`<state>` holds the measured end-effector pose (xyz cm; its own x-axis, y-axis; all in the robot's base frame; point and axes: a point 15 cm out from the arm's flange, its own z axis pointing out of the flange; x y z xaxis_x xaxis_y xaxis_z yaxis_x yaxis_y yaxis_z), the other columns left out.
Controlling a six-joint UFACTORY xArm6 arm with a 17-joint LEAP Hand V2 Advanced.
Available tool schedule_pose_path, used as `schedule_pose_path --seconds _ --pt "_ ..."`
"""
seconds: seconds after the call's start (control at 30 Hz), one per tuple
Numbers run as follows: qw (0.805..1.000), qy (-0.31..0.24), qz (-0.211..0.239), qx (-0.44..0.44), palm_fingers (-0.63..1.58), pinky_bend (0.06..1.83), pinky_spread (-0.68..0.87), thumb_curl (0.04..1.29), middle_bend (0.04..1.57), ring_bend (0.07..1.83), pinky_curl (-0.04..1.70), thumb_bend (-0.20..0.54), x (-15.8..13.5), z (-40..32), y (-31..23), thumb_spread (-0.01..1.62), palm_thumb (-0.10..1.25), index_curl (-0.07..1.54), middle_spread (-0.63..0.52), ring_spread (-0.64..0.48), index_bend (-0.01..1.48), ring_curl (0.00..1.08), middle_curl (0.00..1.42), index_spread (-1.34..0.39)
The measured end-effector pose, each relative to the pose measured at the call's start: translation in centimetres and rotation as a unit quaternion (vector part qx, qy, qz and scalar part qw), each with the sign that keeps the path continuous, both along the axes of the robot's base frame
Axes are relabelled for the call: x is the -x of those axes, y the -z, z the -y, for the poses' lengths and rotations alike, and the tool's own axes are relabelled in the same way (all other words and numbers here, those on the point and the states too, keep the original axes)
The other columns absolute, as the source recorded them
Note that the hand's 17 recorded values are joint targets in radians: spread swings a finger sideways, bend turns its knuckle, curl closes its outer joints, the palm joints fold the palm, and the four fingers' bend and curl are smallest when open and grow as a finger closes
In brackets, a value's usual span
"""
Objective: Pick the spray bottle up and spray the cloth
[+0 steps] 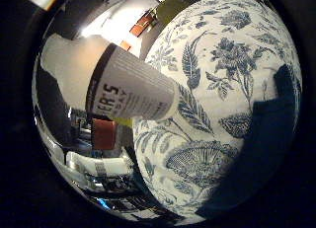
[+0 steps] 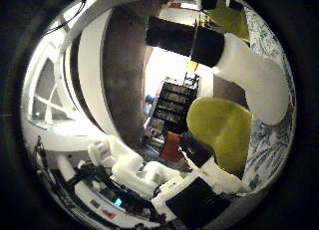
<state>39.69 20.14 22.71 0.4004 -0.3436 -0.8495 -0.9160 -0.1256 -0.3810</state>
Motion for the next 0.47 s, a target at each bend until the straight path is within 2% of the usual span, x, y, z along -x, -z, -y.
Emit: schedule_pose_path --seconds 0.47 --pt "0.999 0.026 0.031 0.022 0.09 0.34 0.43 0.43 0.22 0.29 0.36 -0.024 -0.1 3.7 -1.8 1.03 0.70 0.31 0.14 0.20 0.16 0.27 0.33 -0.24"
